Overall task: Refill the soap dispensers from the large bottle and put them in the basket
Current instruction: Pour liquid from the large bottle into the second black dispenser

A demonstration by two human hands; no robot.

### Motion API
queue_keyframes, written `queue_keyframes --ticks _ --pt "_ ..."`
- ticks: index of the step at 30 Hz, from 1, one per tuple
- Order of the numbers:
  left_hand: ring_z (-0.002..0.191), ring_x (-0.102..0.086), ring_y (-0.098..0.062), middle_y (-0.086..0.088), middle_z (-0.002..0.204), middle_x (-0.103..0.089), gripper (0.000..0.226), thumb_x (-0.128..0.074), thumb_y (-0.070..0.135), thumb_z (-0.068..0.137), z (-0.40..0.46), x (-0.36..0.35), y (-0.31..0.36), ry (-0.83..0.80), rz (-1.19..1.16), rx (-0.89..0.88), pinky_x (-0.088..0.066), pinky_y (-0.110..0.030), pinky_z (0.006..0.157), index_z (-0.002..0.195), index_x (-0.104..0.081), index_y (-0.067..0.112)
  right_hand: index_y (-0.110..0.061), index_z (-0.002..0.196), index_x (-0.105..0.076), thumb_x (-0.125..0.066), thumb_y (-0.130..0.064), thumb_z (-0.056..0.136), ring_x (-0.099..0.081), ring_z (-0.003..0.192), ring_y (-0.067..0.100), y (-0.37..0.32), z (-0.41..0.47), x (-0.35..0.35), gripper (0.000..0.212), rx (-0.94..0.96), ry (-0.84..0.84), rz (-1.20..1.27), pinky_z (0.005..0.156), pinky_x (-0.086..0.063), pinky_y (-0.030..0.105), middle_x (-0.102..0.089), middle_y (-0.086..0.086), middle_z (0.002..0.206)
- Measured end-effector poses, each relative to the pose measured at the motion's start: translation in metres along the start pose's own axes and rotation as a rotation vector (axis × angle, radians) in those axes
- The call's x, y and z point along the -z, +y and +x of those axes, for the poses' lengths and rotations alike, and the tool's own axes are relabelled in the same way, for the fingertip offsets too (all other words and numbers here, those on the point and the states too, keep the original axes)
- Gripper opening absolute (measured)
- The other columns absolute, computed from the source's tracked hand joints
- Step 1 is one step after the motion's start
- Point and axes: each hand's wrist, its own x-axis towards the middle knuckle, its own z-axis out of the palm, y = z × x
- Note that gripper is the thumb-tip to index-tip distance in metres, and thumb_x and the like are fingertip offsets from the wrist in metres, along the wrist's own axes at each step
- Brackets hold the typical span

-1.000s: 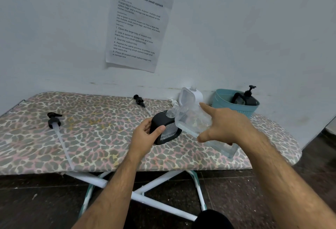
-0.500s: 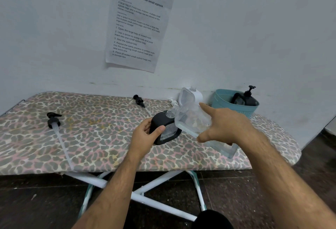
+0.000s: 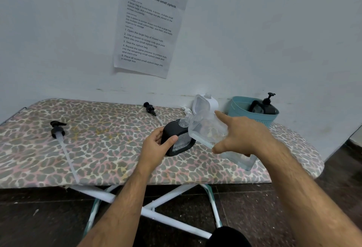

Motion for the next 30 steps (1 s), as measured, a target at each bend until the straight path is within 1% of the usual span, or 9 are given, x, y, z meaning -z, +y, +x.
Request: queue_keyframes --ticks 2,5,9,12,14,17,19,21,30 --pt "0.114 -0.063 -0.013 0.002 0.123 -0.067 0.067 -0.076 0.051 0.069 -0.0001 -0.0001 0.0005 -0.002 -0.004 0.001 -0.053 -0.04 0.101 0.127 -0.06 0.021 -0.045 0.154 -0.012 -0.073 -0.063 0.067 -0.064 0.053 0.007 0.0002 0.0004 -0.0002 0.108 0.0 -0.001 -0.001 0.067 -0.059 0.032 -0.061 -0.011 0.067" --pt "0.115 -0.063 -0.013 0.002 0.123 -0.067 0.05 -0.079 0.043 0.078 0.001 -0.0001 -0.0004 -0.005 0.001 -0.003 -0.052 -0.042 0.102 0.122 -0.061 0.026 -0.045 0.154 -0.013 -0.073 -0.063 0.067 -0.061 0.051 0.006 0.0001 0.0005 0.0003 0.107 -0.003 0.003 -0.004 0.069 -0.059 0.033 -0.06 -0.011 0.067" --pt "0.114 -0.063 -0.014 0.003 0.121 -0.068 0.06 -0.081 0.056 0.069 0.0002 -0.0002 0.0011 -0.003 -0.009 -0.004 -0.053 -0.043 0.101 0.119 -0.061 0.029 -0.045 0.154 -0.012 -0.073 -0.063 0.067 -0.061 0.049 0.006 0.0003 0.0004 -0.0001 0.108 0.002 0.001 -0.001 0.07 -0.059 0.034 -0.06 -0.011 0.068" --pt "0.115 -0.063 -0.014 0.003 0.121 -0.067 0.057 -0.08 0.055 0.07 0.0002 -0.0002 0.001 -0.006 -0.011 -0.008 -0.052 -0.043 0.101 0.118 -0.061 0.03 -0.045 0.154 -0.012 -0.073 -0.064 0.067 -0.059 0.05 0.005 0.0002 0.0009 -0.0001 0.108 0.002 0.006 -0.005 0.07 -0.058 0.033 -0.059 -0.012 0.067" --pt "0.114 -0.063 -0.014 0.003 0.121 -0.067 0.056 -0.078 0.055 0.068 0.0006 -0.0004 0.0011 -0.003 -0.005 -0.006 -0.052 -0.043 0.101 0.117 -0.061 0.031 -0.045 0.154 -0.013 -0.073 -0.063 0.067 -0.059 0.048 0.005 -0.0002 0.0007 0.0001 0.107 0.001 0.007 -0.001 0.067 -0.057 0.031 -0.059 -0.012 0.066" --pt "0.115 -0.063 -0.015 0.003 0.122 -0.067 0.049 -0.078 0.048 0.074 0.0014 -0.0003 0.0006 -0.006 -0.002 -0.002 -0.052 -0.044 0.101 0.116 -0.061 0.032 -0.045 0.153 -0.014 -0.073 -0.062 0.067 -0.058 0.043 0.005 -0.0002 -0.0003 0.0004 0.106 0.002 0.01 0.002 0.066 -0.057 0.031 -0.061 -0.011 0.065" --pt "0.115 -0.063 -0.015 0.002 0.122 -0.067 0.042 -0.078 0.038 0.08 0.0016 -0.0003 0.0005 -0.005 -0.003 -0.003 -0.052 -0.044 0.101 0.118 -0.061 0.03 -0.044 0.153 -0.014 -0.073 -0.062 0.067 -0.059 0.043 0.005 -0.0005 -0.0003 0.0004 0.106 0.006 0.013 -0.001 0.065 -0.058 0.031 -0.061 -0.01 0.064" --pt "0.114 -0.063 -0.015 0.002 0.122 -0.067 0.041 -0.077 0.034 0.082 0.0016 -0.0004 0.0007 -0.002 -0.001 -0.001 -0.052 -0.043 0.101 0.119 -0.061 0.029 -0.044 0.154 -0.014 -0.073 -0.062 0.067 -0.059 0.044 0.005 -0.0006 -0.0001 0.0007 0.106 0.006 0.009 0.0 0.065 -0.058 0.031 -0.061 -0.011 0.063" --pt "0.116 -0.062 -0.015 0.002 0.122 -0.066 0.04 -0.077 0.035 0.082 0.001 -0.0012 0.002 -0.001 -0.001 -0.001 -0.051 -0.044 0.102 0.118 -0.06 0.03 -0.044 0.154 -0.013 -0.073 -0.062 0.068 -0.06 0.047 0.005 -0.0011 -0.0008 0.002 0.106 0.005 -0.001 -0.009 0.065 -0.058 0.031 -0.059 -0.011 0.065"
